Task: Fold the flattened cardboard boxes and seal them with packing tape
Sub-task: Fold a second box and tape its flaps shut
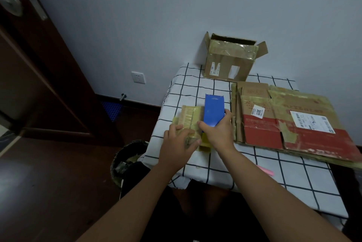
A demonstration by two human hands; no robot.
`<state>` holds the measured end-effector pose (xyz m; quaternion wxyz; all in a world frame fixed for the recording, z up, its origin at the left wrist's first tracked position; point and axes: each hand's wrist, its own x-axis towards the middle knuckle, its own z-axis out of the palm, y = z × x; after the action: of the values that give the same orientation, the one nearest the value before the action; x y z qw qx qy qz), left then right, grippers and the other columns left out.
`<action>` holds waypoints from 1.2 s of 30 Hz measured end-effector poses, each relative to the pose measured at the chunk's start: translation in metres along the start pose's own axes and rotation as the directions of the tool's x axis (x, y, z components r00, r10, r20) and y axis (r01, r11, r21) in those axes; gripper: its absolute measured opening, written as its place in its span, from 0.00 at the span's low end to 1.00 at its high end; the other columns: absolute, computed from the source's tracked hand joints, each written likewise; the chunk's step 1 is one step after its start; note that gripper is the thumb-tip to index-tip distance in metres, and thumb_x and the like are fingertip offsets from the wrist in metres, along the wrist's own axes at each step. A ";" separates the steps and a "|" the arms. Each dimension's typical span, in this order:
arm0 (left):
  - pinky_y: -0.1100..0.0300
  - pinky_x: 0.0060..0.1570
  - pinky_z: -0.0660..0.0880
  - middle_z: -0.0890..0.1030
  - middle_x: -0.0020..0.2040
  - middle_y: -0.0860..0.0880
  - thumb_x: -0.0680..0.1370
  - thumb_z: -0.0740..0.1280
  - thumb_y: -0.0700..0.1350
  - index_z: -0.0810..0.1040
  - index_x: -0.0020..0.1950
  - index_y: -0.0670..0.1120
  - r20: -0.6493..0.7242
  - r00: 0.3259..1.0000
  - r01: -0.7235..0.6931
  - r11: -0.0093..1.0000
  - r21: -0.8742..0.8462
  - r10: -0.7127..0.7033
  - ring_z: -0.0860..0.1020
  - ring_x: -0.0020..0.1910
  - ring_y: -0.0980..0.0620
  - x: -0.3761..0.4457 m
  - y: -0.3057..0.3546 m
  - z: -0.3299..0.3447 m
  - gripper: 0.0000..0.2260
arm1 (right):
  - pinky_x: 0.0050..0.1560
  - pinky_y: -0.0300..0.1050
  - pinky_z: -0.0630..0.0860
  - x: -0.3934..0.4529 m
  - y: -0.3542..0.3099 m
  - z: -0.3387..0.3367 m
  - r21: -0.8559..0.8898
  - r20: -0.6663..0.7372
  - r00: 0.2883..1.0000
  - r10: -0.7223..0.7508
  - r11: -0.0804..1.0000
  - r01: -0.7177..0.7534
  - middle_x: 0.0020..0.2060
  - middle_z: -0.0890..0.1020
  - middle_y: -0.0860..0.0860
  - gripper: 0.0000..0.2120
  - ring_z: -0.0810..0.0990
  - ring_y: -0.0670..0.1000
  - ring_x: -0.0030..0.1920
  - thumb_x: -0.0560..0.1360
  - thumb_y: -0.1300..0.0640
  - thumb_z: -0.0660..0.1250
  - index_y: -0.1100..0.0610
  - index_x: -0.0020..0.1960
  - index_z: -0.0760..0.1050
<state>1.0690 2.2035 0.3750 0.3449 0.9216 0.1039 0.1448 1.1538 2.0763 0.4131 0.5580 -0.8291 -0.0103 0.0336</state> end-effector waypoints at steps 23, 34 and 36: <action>0.53 0.45 0.75 0.73 0.58 0.44 0.75 0.62 0.61 0.82 0.55 0.52 -0.132 0.974 -0.176 0.982 0.061 0.183 0.72 0.56 0.44 0.003 -0.021 0.013 0.18 | 0.40 0.37 0.70 -0.006 0.002 -0.010 0.037 0.035 0.999 -0.006 0.999 0.005 0.55 0.74 0.48 0.38 0.74 0.41 0.46 0.69 0.54 0.77 0.54 0.71 0.58; 0.56 0.37 0.77 0.73 0.57 0.44 0.77 0.63 0.59 0.80 0.54 0.50 -0.231 0.931 -0.235 0.947 0.220 0.284 0.72 0.51 0.45 0.001 -0.025 0.027 0.15 | 0.42 0.39 0.72 -0.007 0.002 -0.010 0.041 0.028 1.000 -0.007 0.999 0.006 0.56 0.74 0.48 0.37 0.76 0.48 0.49 0.70 0.54 0.77 0.53 0.70 0.58; 0.55 0.34 0.78 0.72 0.57 0.45 0.77 0.63 0.59 0.81 0.52 0.50 -0.225 0.931 -0.229 0.940 0.254 0.288 0.73 0.50 0.45 0.003 -0.024 0.027 0.15 | 0.42 0.38 0.71 -0.008 0.002 -0.010 0.034 0.026 1.000 -0.008 0.999 0.007 0.56 0.74 0.48 0.37 0.76 0.49 0.49 0.70 0.54 0.77 0.54 0.70 0.58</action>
<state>1.0790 2.2064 0.3404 0.2002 0.9333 0.0408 0.2954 1.1466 2.0661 0.4150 0.5717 -0.8191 -0.0202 0.0425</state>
